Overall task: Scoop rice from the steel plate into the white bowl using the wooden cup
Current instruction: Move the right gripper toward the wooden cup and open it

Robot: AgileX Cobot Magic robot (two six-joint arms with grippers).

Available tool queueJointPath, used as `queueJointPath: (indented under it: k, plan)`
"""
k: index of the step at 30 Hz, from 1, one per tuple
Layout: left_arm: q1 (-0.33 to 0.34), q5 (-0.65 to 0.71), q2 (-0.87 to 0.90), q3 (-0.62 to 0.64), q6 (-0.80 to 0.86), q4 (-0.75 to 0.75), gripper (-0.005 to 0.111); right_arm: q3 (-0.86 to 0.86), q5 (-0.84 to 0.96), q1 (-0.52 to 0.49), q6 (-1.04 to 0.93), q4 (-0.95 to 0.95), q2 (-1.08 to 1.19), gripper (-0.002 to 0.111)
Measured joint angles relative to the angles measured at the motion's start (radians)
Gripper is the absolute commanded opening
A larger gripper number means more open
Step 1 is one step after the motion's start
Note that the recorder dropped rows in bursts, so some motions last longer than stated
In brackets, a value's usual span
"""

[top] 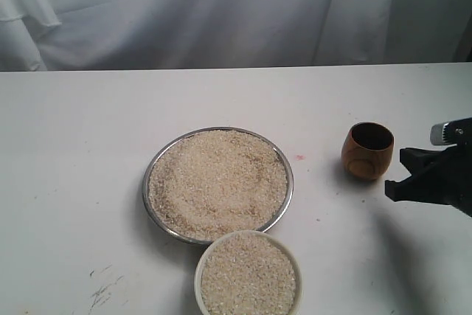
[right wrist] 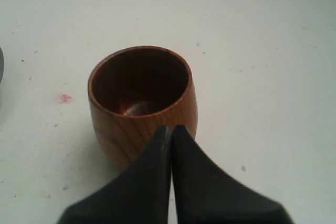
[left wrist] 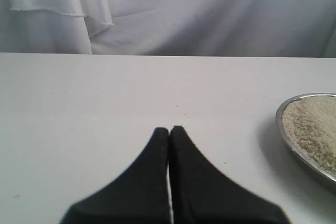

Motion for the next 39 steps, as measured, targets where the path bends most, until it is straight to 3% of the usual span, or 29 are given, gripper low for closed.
queueJointPath:
  k: [11,28,39]
  plan:
    - [0.0,0.0,0.0,0.0,0.0,0.0,0.0,0.0,0.069,0.0,0.119,-0.131,0.002,0.0]
    - [0.0,0.0,0.0,0.0,0.0,0.0,0.0,0.0,0.172,0.0,0.255,-0.14,0.007,0.0]
    - [0.0,0.0,0.0,0.0,0.0,0.0,0.0,-0.003,0.109,0.0,0.23,-0.14,0.011,0.0]
